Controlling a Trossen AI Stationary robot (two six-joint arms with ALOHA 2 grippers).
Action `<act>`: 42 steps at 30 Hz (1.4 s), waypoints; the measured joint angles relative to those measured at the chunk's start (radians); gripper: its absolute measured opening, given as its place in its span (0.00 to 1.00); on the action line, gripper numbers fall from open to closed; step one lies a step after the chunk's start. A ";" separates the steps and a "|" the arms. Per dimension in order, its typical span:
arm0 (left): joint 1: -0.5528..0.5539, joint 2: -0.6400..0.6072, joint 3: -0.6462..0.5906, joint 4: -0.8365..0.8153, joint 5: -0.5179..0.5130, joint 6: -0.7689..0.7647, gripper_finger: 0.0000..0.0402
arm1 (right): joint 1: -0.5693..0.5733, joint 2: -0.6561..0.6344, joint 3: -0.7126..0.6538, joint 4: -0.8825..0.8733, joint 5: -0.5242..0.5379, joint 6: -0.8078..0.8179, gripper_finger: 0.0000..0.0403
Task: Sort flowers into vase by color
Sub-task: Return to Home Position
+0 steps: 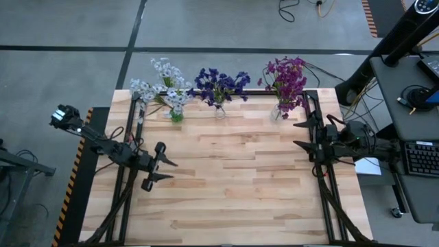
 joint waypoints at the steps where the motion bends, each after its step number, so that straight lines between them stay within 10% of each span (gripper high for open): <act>1: 0.017 -0.004 0.000 0.000 0.013 0.013 0.47 | 0.000 0.000 0.000 0.000 0.000 -0.007 0.71; 15: 0.411 -0.110 -0.009 -0.115 0.515 0.038 0.47 | 0.000 0.000 0.000 -0.037 -0.001 -0.015 0.71; 31: 0.424 -0.070 -0.007 -0.123 0.412 0.070 0.47 | 0.000 0.000 -0.001 -0.116 -0.003 -0.062 0.71; 42: 0.422 -0.386 0.057 -0.385 0.616 0.142 0.47 | 0.000 0.000 0.079 -0.108 -0.015 -0.058 0.71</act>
